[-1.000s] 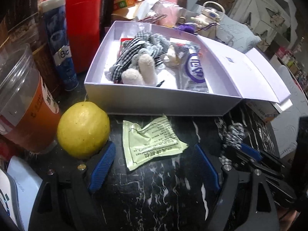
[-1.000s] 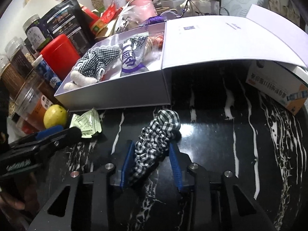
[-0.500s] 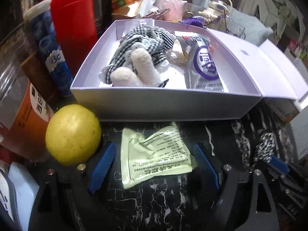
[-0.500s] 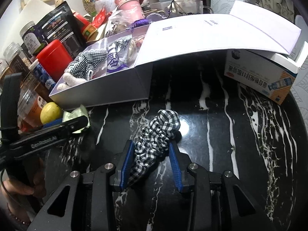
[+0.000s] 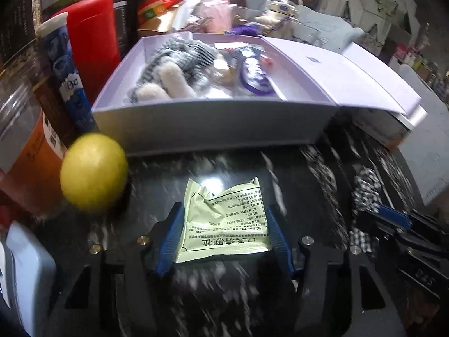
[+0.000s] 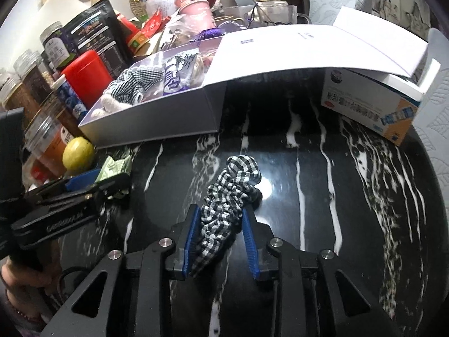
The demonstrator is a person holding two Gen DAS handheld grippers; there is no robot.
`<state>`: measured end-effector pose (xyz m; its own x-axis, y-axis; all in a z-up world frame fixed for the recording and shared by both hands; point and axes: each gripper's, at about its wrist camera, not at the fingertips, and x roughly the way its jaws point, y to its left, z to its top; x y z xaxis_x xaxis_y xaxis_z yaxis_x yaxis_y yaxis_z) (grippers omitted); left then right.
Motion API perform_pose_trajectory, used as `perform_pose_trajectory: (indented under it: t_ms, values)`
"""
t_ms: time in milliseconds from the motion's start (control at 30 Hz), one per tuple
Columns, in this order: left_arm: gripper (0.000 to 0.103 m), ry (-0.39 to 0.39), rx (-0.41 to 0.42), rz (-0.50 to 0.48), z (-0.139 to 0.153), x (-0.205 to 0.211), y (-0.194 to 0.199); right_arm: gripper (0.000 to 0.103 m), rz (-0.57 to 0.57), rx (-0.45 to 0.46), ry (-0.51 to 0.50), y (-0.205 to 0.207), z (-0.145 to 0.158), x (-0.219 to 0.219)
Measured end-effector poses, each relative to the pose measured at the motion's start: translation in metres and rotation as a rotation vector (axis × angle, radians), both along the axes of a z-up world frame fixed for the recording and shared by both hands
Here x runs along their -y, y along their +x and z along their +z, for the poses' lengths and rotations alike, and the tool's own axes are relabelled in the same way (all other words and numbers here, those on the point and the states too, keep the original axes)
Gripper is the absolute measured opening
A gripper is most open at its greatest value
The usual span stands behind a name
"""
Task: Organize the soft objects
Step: 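Close the right tool on the gingham cloth while the left tool grasps the green sachet, then lift the gingham cloth with the right tool and green sachet with the left tool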
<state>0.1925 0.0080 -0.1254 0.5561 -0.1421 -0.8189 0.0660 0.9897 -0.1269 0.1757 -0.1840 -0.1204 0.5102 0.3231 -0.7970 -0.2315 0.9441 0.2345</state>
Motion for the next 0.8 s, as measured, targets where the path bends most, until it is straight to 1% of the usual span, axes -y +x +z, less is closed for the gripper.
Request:
perform_pose_trajectory:
  t_ms: [100,267,367,467,567,667,800]
  values:
    - [0.058,-0.02,-0.014,-0.033,0.003,0.006,-0.013,0.028,-0.001,-0.014,0.027,-0.01,0.0,0.006]
    - [0.058,-0.025,-0.024,-0.077,0.006,0.011,-0.035,0.028,0.01,-0.029,0.054,-0.032,-0.001,0.015]
    - [0.058,-0.014,-0.023,-0.101,0.008,0.015,-0.048,0.028,0.009,-0.036,0.055,-0.044,0.0,0.02]
    - [0.058,0.008,-0.019,-0.135,0.01,0.021,-0.06,0.028,0.021,-0.036,0.033,-0.056,0.001,0.021]
    - [0.058,-0.001,-0.028,-0.157,0.01,0.024,-0.067,0.028,0.058,-0.039,0.012,-0.066,0.003,0.018]
    - [0.058,-0.005,-0.047,-0.163,0.005,0.025,-0.067,0.028,0.08,-0.044,-0.002,-0.075,0.003,0.014]
    - [0.058,-0.003,-0.054,-0.154,0.004,0.026,-0.068,0.029,0.062,-0.049,-0.013,-0.078,0.003,0.014]
